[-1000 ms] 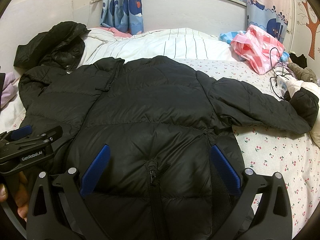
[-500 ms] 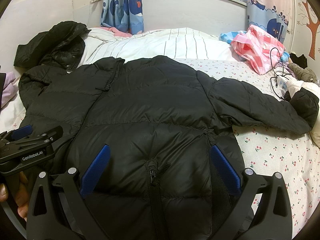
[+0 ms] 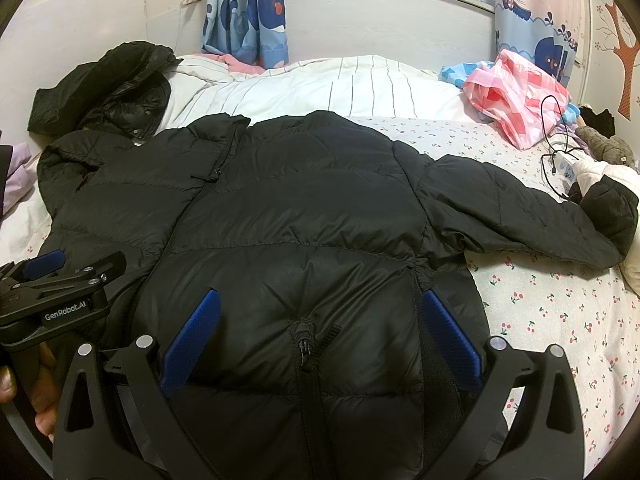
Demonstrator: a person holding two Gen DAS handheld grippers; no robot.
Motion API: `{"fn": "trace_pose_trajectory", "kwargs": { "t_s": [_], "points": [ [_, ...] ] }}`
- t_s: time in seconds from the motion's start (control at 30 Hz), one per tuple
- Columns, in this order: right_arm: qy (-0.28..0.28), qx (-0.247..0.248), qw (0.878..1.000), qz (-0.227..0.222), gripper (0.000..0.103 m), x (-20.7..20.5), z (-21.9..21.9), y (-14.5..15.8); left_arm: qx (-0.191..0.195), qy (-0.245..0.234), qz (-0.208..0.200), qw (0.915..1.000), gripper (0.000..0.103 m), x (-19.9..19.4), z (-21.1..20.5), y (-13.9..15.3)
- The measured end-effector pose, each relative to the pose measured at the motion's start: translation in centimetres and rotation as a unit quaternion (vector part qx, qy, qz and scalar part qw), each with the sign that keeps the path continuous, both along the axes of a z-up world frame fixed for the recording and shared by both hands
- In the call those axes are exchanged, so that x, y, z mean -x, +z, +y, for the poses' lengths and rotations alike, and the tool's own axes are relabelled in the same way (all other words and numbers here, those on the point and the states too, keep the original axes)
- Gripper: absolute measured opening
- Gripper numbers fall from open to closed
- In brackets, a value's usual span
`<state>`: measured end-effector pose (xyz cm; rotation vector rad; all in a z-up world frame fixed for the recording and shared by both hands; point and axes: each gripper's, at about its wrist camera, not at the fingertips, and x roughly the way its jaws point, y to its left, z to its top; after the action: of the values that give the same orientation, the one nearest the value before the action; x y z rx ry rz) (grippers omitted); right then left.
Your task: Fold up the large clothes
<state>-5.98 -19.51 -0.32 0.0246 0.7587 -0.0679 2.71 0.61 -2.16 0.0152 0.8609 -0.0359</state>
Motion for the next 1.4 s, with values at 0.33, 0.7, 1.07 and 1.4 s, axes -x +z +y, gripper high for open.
{"fn": "trace_pose_trajectory", "kwargs": {
  "t_s": [0.33,0.7,1.07,1.4],
  "points": [
    [0.001,0.0,1.0,0.0,0.097,0.0,0.0,0.0,0.0,0.0,0.0,1.0,0.097,0.0,-0.1,0.0],
    [-0.005,-0.041,0.999,-0.02,0.097,0.3,-2.4,2.1,0.002,0.0,0.001,1.0,0.097,-0.1,0.0,-0.2],
    [-0.152,0.011,0.988,-0.025,0.097,0.6,-21.2,6.3,0.005,0.003,0.001,1.0,0.097,-0.1,0.2,-0.3],
    [-0.306,0.084,0.948,0.035,0.097,-1.9,-43.8,6.6,-0.024,0.005,0.009,0.9997,0.097,-0.6,-0.8,-1.5]
  ]
}}
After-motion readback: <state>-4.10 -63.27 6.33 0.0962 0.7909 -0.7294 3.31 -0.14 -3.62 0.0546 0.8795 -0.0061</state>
